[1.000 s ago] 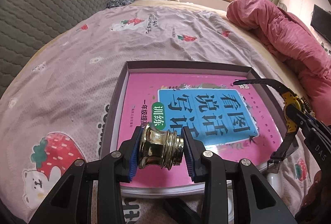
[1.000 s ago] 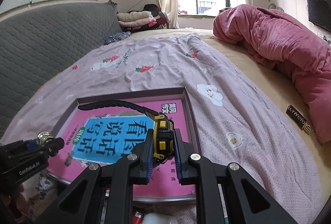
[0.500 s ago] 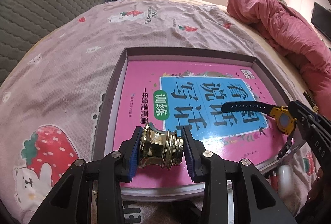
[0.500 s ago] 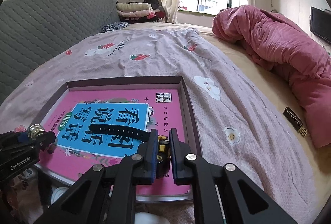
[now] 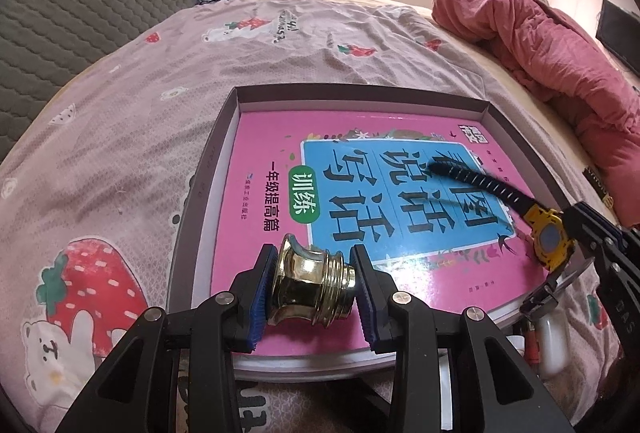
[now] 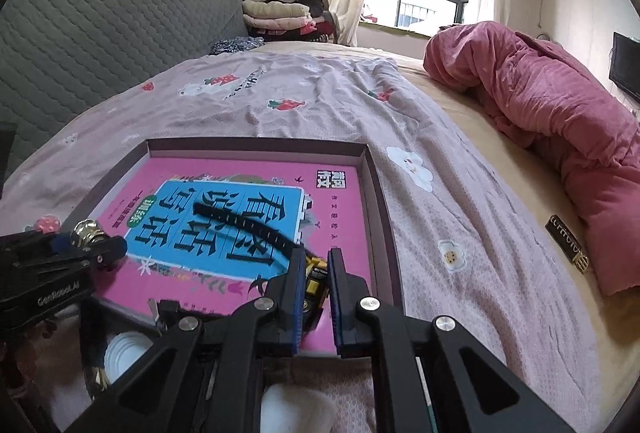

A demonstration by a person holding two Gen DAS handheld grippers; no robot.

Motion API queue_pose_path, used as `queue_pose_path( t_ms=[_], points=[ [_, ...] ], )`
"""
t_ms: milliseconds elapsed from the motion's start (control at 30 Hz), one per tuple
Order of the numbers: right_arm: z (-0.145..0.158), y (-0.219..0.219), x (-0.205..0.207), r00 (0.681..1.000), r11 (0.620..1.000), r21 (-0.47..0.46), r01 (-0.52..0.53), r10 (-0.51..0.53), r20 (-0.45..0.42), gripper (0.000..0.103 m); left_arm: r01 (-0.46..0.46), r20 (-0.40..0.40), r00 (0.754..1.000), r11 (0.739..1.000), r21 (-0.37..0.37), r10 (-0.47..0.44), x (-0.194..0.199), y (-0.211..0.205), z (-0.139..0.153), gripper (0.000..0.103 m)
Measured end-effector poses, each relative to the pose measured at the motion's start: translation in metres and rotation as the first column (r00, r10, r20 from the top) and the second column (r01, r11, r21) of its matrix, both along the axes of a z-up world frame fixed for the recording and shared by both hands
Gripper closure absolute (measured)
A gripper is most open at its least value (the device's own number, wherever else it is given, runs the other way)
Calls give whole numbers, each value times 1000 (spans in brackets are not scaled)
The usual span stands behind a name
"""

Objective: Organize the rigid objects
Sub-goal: 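Lower the brass knob onto the pink book while the right tool lowers the watch beside it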

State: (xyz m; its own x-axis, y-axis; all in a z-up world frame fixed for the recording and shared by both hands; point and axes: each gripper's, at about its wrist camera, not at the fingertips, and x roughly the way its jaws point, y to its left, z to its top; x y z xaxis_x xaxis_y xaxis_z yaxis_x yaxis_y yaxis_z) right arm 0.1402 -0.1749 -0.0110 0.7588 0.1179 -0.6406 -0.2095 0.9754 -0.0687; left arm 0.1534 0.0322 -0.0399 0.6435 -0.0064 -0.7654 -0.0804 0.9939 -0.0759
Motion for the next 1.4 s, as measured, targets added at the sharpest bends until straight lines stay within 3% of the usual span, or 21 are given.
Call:
queue_pose_path(
  t_ms=[333,633,767,967,1033,1100,1200,1400],
  points=[
    [2,-7,-6,999,1000,27,-10,11,-48,92,-6,1,1000,1000,-1,6,-2,2,2,65],
    [0,4,-18,999,999,-11,-34,34,-36,91,-10,-4,1000,1000,-8,10,-6,5,3,65],
    [-2,17,-20,999,996,-79,-51,51,-3,91,-10,-2,1000,1000,-8,10,-6,4,3,65],
    [-11,41,-14,995,964,-264,-27,52,86,91,-14,2,1000,1000,-8,14,-5,5,2,65],
    [-16,46,-11,995,954,-299,-21,50,90,84,-14,6,1000,1000,-7,14,-5,5,3,65],
    [-19,48,-9,993,942,-336,-7,45,107,84,-17,6,1000,1000,-9,17,-4,6,2,65],
    [-22,47,-4,994,934,-356,17,23,108,84,-17,7,1000,1000,-11,17,-3,6,3,65],
    [-24,28,4,997,948,-313,53,-34,67,78,-30,2,1000,999,-19,30,-1,9,3,65]
  ],
)
